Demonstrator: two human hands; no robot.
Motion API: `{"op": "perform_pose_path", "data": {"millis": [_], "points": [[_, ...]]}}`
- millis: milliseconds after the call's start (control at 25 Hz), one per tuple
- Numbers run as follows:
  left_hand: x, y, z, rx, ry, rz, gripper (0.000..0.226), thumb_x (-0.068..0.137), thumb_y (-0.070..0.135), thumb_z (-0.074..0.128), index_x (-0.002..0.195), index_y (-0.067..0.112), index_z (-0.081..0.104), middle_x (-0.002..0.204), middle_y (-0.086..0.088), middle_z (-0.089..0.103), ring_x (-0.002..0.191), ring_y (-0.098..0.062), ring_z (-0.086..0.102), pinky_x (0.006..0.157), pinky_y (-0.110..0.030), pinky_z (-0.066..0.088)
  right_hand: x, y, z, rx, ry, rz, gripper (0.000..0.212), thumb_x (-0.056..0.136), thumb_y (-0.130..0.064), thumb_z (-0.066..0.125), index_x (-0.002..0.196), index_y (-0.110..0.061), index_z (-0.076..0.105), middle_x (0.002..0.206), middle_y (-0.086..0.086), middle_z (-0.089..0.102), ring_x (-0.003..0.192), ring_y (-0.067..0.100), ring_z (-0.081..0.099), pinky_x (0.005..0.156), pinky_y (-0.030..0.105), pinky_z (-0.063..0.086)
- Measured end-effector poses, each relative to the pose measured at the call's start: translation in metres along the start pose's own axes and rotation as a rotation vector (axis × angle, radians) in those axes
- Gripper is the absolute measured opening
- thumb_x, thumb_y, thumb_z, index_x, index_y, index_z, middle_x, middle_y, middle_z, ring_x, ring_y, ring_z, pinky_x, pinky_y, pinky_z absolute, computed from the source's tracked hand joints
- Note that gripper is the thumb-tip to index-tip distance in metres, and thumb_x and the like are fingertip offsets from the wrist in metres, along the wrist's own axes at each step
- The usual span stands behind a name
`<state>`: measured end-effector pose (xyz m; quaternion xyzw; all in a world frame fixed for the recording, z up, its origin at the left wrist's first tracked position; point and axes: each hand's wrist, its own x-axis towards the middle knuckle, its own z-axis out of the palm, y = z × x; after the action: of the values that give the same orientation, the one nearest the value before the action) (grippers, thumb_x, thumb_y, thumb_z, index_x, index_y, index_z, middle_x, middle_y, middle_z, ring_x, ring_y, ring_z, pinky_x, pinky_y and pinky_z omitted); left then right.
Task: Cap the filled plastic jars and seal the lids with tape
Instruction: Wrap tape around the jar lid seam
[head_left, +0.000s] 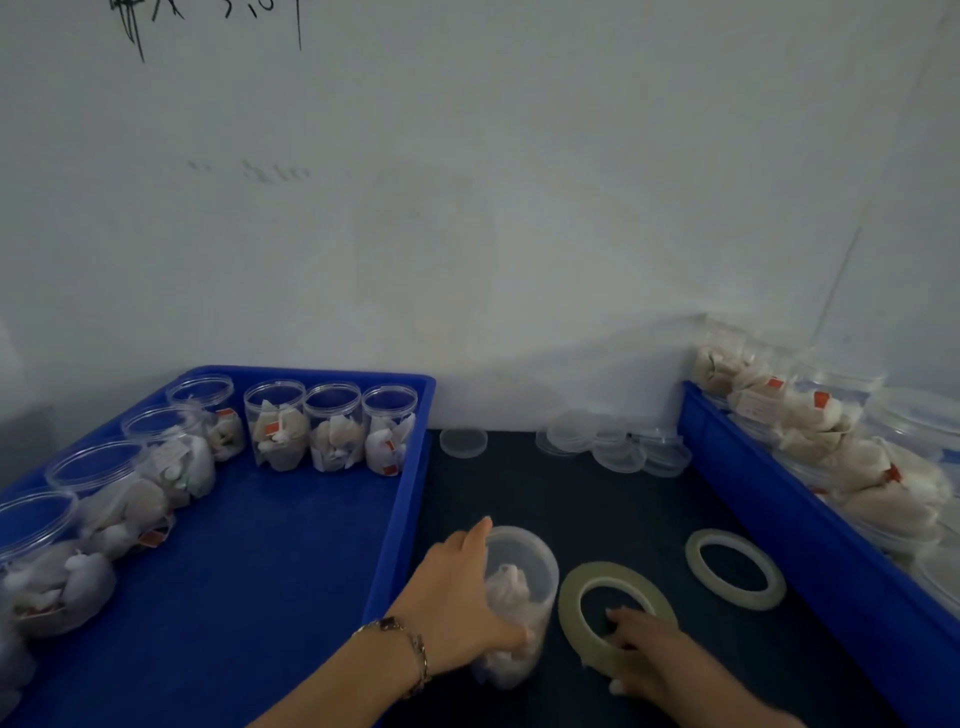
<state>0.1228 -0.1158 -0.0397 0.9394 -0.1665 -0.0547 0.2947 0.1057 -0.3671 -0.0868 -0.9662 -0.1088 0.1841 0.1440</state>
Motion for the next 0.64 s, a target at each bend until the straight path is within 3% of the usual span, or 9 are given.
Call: {"op": "perform_pose_path", "data": {"millis": [80,160,280,360,440,520,640], "points": [[0.003,-0.001,0.0,0.018,-0.038,-0.037,0.12,0.063,0.063,0.071,0.15,0.022,0.0,0.144,0.004,0.03,0.129,-0.013,0.034,0.099,-0.02,0.029,-0.005,-0.003,0.006,-0.003,0.111,0.025,0.046,0.09,-0.046,0.057,0.131,-0.026,0.047,0.153,-0.011,0.027,0.14,0.009,0.027,0.109,0.019,0.025],[0.002,-0.001,-0.002,0.072,-0.07,-0.039,0.122,0.065,0.067,0.068,0.15,0.021,-0.006,0.148,0.003,0.023,0.133,-0.014,0.029,0.105,-0.023,0.028,-0.014,-0.01,0.01,0.02,0.171,0.049,0.034,0.084,-0.056,0.056,0.11,-0.033,0.053,0.122,-0.017,0.051,0.114,0.001,0.049,0.088,0.012,0.037],[-0.004,0.005,-0.007,0.124,-0.045,0.085,0.117,0.068,0.065,0.067,0.15,0.023,-0.005,0.151,0.011,0.008,0.14,-0.01,0.007,0.116,-0.028,0.016,-0.024,-0.026,0.009,0.144,0.225,0.144,0.024,0.083,-0.056,0.057,0.086,-0.034,0.047,0.085,-0.012,0.058,0.077,-0.002,0.056,0.063,0.015,0.041],[-0.009,0.013,-0.016,0.083,0.085,0.23,0.087,0.073,0.057,0.067,0.145,0.03,0.026,0.136,0.021,0.031,0.124,0.01,0.022,0.109,-0.017,0.023,-0.027,-0.037,0.006,0.225,0.295,0.137,0.025,0.087,-0.053,0.054,0.083,-0.032,0.041,0.076,-0.006,0.059,0.067,0.001,0.058,0.055,0.015,0.042],[-0.014,0.019,-0.024,-0.022,0.128,0.302,0.043,0.079,0.046,0.068,0.12,0.035,0.056,0.102,0.026,0.054,0.097,0.014,0.045,0.084,-0.009,0.038,-0.032,-0.049,-0.001,0.266,0.369,0.103,0.026,0.086,-0.054,0.053,0.082,-0.032,0.04,0.071,-0.004,0.058,0.059,0.001,0.056,0.052,0.017,0.041],[-0.02,0.026,-0.029,-0.119,0.038,0.309,0.029,0.078,0.043,0.071,0.105,0.031,0.065,0.086,0.021,0.06,0.084,0.008,0.056,0.071,-0.007,0.043,-0.039,-0.061,-0.01,0.248,0.391,0.059,0.028,0.084,-0.056,0.054,0.082,-0.032,0.041,0.071,-0.004,0.057,0.059,0.002,0.054,0.052,0.018,0.04],[-0.026,0.033,-0.028,-0.13,-0.114,0.308,0.036,0.07,0.052,0.073,0.098,0.034,0.058,0.089,0.019,0.06,0.083,0.005,0.06,0.075,-0.013,0.05,-0.046,-0.078,-0.021,0.155,0.35,0.012,0.027,0.08,-0.054,0.058,0.083,-0.036,0.038,0.077,-0.007,0.057,0.065,0.002,0.056,0.055,0.017,0.043]]}}
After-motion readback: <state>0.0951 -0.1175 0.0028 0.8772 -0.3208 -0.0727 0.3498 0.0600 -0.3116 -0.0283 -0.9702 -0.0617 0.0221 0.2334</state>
